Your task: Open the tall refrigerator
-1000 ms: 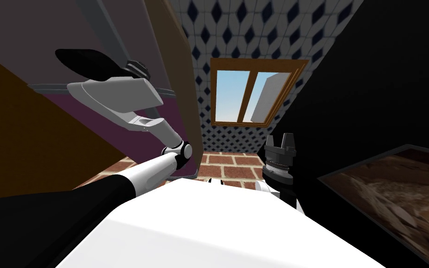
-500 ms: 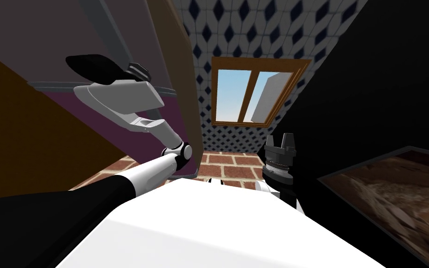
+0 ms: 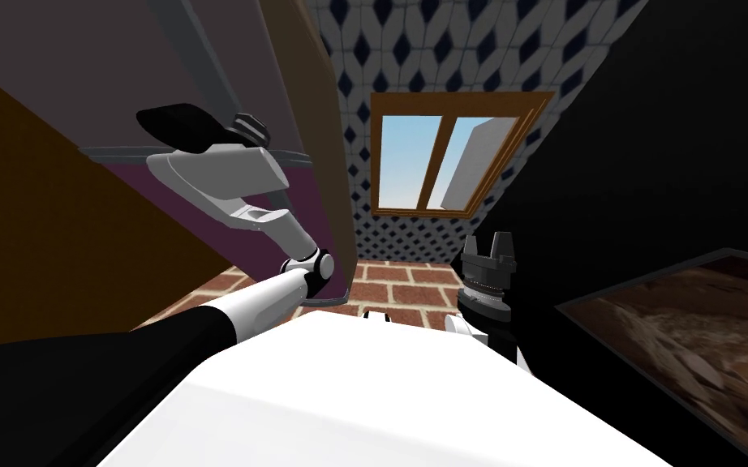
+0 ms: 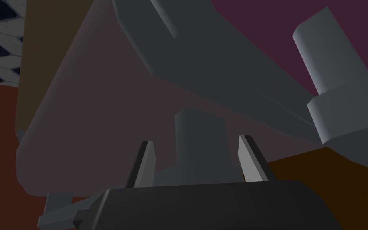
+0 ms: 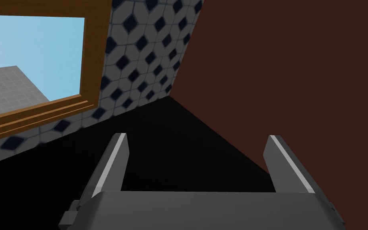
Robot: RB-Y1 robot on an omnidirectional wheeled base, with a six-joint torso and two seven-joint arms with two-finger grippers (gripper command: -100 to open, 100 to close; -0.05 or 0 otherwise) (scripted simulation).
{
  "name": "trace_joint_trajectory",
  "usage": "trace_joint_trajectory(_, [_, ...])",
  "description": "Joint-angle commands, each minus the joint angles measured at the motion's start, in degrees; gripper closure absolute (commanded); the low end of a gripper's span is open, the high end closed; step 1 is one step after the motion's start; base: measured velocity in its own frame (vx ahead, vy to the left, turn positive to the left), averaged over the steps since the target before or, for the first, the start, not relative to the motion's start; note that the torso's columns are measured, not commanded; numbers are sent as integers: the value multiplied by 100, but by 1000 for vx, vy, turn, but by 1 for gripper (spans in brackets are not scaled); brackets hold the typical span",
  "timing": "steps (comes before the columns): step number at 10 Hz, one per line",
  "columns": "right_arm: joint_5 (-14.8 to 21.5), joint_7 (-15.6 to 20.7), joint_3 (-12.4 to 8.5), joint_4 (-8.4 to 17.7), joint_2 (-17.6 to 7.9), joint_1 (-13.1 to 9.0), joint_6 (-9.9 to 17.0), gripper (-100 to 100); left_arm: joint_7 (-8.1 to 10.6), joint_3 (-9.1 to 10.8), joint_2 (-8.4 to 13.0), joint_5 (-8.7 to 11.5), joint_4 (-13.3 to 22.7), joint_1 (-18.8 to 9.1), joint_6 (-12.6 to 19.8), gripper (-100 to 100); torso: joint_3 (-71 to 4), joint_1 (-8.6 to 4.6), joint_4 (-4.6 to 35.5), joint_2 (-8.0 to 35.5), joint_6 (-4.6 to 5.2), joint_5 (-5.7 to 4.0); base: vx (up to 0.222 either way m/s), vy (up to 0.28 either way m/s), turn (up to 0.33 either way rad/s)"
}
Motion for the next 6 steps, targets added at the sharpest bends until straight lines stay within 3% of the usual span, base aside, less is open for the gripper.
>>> trace_joint_trajectory(1, [0, 0, 0, 1, 0, 0, 0, 0, 60, 31, 84, 436, 262, -94, -83, 100, 5, -6, 7, 2, -7, 1, -295, 35, 62])
trace_joint_trajectory(4, [0, 0, 0, 0, 0, 0, 0, 0, 97, 50, 124, 811, 419, -128, -134, 100, -44, -9, 18, -44, -11, -26, -217, 77, 35])
trace_joint_trajectory(5, [0, 0, 0, 0, 0, 1, 0, 0, 134, 69, 163, 1045, 576, -161, -185, 100, -50, -4, 20, -55, -15, -25, -195, 85, 59])
trace_joint_trajectory(6, [0, 0, 0, 0, 0, 1, 0, 0, 134, 69, 163, 1097, 576, -161, -185, 100, -44, 5, 22, -45, -16, -20, -153, 60, 16])
